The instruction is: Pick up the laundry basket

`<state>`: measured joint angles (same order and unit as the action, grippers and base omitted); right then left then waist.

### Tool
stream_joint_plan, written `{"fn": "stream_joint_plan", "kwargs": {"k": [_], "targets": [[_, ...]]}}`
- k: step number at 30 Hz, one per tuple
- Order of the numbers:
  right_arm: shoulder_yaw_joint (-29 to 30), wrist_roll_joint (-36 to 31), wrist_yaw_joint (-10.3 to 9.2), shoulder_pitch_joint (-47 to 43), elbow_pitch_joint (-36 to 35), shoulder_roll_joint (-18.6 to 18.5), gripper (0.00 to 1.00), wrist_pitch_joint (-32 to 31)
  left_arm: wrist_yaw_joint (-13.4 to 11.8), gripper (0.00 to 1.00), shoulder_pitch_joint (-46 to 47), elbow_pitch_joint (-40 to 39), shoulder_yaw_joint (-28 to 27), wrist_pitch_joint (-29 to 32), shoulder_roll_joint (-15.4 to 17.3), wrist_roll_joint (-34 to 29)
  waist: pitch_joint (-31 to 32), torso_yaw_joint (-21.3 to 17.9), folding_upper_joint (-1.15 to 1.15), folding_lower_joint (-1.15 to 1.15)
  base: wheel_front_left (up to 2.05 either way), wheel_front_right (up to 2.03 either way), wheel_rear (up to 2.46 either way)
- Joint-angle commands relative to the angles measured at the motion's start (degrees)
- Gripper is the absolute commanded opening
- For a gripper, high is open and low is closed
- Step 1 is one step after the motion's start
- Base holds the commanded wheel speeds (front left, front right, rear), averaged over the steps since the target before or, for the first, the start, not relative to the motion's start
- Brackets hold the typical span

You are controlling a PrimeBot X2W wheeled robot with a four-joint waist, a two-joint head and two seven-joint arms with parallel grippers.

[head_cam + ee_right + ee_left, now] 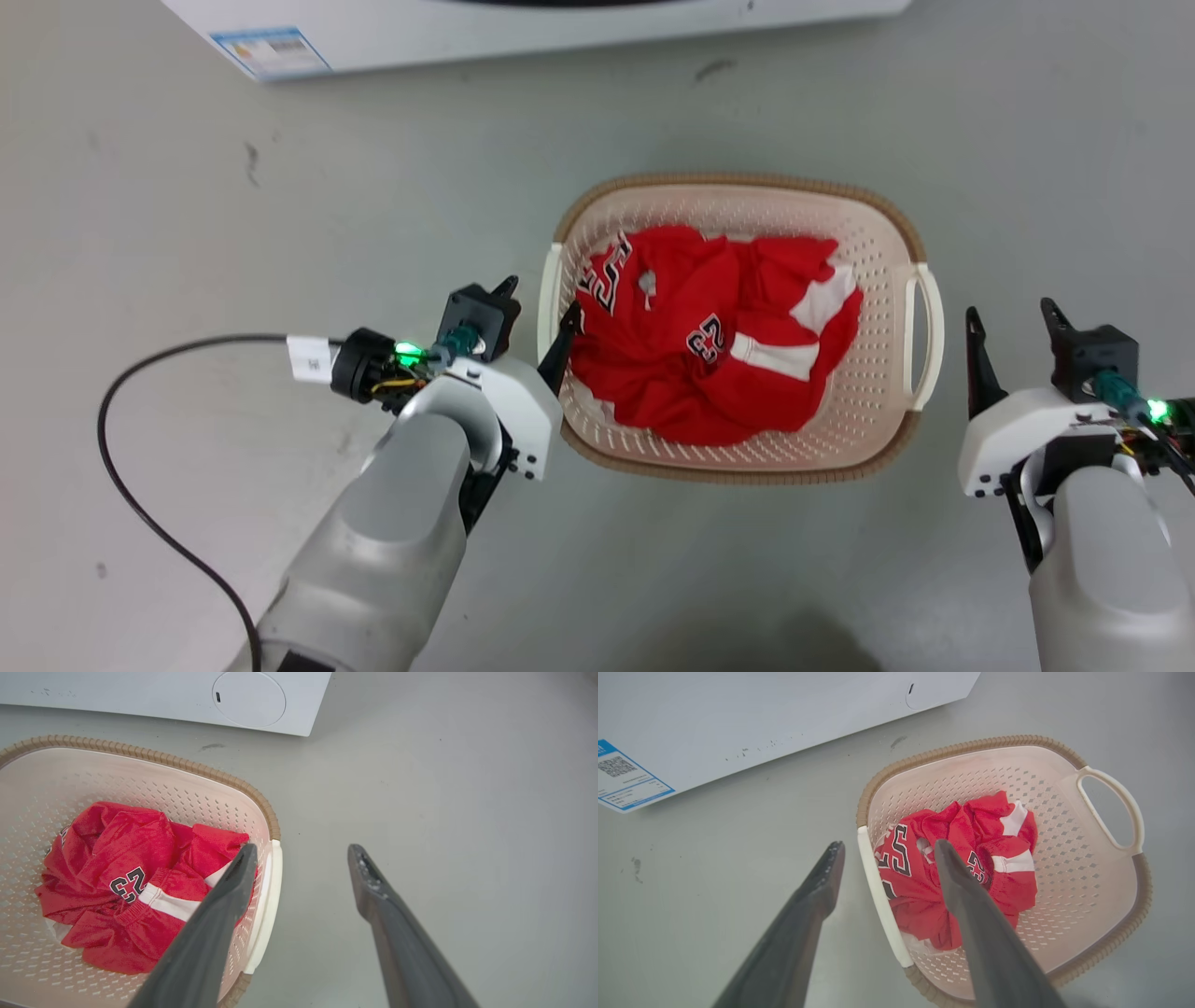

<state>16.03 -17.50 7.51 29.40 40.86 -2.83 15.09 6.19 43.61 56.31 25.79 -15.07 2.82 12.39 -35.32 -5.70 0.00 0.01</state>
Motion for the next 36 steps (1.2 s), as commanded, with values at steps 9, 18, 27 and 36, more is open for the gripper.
{"fn": "stream_joint_plan", "kwargs": {"k": [9, 18, 27, 36], "targets": [[1.4, -3.64, -0.04, 8.65, 10.1, -0.08, 1.0, 0.11, 0.8, 1.0, 8.87, 8.68, 4.85, 2.17, 0.11, 4.15, -9.31, -1.12, 0.0, -0.01, 0.0, 0.0, 0.0], [2.87, -7.07, -0.04, 15.13, 17.89, -0.09, 1.0, 0.11, 1.13, 1.0, 14.21, 13.35, 7.38, 3.72, 0.1, 6.21, -14.6, -0.94, 0.0, -0.01, 0.0, 0.0, 0.0], [5.34, -10.69, -0.04, 18.96, 21.76, -0.09, 1.0, 0.12, 1.1, 1.0, 16.43, 14.76, 10.02, 3.66, 0.26, 7.68, -16.98, -0.34, 0.0, -0.01, 0.0, 0.0, 0.0], [6.83, -13.26, -0.05, 20.75, 23.69, -0.11, 0.0, 0.12, 1.07, 0.0, 17.55, 15.47, 12.47, 3.81, 0.33, 8.96, -17.93, -0.02, 0.0, -0.01, 0.0, 0.0, 0.0]]}}
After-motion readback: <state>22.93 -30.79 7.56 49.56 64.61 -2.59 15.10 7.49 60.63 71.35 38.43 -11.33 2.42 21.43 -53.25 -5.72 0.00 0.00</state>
